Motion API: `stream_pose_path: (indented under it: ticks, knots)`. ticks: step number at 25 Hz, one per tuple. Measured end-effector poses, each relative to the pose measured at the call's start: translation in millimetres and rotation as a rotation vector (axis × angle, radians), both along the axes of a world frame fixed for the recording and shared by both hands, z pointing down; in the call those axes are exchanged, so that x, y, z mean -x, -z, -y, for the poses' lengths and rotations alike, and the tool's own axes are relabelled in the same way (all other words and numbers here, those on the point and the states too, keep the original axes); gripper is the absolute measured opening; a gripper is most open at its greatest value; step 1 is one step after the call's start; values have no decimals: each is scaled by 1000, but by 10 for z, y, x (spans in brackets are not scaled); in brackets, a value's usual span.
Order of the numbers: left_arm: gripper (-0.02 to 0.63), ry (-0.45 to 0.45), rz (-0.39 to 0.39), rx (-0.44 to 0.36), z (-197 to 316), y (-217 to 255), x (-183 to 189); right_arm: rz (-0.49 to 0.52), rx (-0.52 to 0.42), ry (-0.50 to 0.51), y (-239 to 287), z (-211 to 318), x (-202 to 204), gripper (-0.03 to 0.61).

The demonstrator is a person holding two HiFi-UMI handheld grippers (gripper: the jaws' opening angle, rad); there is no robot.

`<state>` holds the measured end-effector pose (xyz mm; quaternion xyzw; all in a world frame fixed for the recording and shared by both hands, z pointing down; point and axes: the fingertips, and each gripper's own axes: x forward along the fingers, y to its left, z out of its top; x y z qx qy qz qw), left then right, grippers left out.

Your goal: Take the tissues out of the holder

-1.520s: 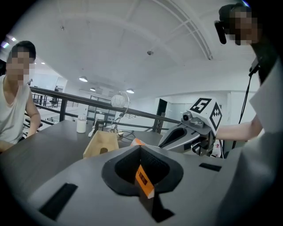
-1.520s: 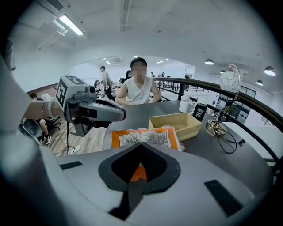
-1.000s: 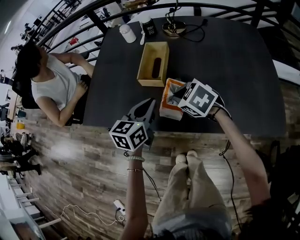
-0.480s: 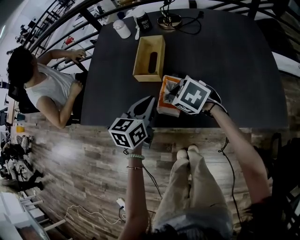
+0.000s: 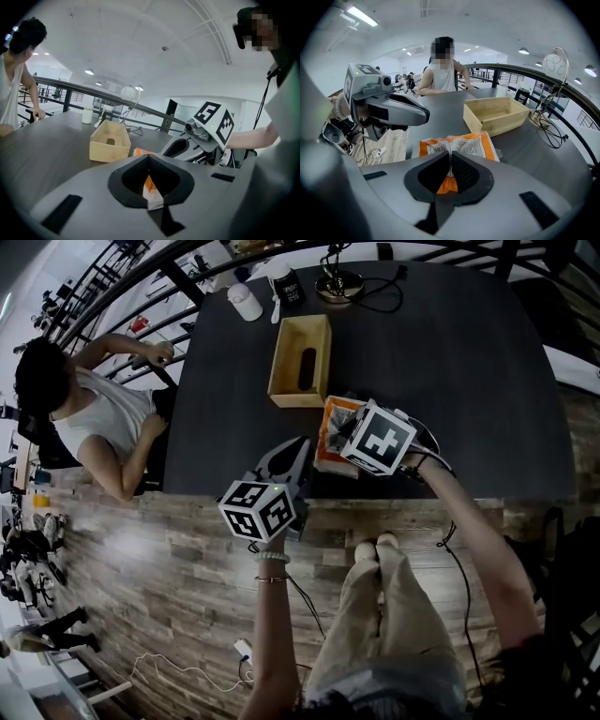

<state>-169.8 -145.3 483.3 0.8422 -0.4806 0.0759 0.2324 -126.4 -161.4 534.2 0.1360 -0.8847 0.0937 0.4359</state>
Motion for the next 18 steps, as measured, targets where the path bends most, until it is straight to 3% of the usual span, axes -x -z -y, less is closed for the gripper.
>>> stream_pose_path:
  ticks: [5, 8, 18]
  knots:
    - [8, 1, -4, -4, -16, 16, 7, 27, -4, -13, 12, -7, 26, 23]
    - [8, -1, -8, -11, -27, 51, 12, 60, -1, -32, 55, -4, 52, 93]
    - [8, -37, -11, -78, -72, 351, -63, 264, -7, -149, 476, 91, 47, 100]
